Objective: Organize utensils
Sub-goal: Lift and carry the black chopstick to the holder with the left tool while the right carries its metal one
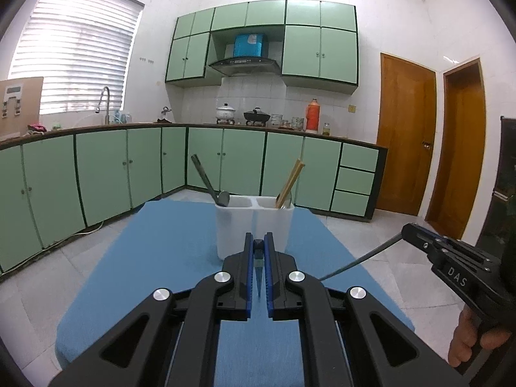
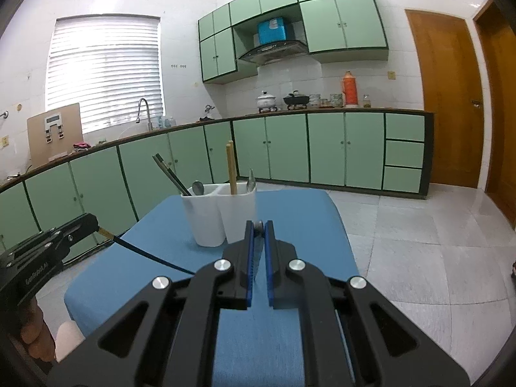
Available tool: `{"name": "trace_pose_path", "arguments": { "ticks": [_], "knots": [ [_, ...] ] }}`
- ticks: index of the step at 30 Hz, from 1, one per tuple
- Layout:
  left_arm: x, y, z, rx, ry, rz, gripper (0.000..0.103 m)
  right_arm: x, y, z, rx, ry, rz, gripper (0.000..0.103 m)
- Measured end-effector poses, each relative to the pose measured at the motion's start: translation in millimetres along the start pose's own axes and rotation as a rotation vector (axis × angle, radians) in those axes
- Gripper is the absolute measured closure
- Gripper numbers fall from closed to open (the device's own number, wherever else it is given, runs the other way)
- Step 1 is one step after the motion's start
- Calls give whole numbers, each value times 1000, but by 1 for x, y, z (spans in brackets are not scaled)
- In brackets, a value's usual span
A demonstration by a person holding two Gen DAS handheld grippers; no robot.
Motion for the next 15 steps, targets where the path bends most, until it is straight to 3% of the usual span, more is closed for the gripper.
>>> {"name": "trace_pose_path", "arguments": {
  "ticks": [15],
  "knots": [
    [-45,8,13,37,-11,-1,97,-63,23,13,-104,13,-77,98]
  ]
}}
Point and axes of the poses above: each gripper's, at about its wrist camera, not at the fingertips, and z roughly the way its jaws point, y to its left, x to its underside, the point moved 1 cm from there along z, roughly the way its jaws point, and after that the axes turned 2 degrees about -z, right-handed, at the moved point
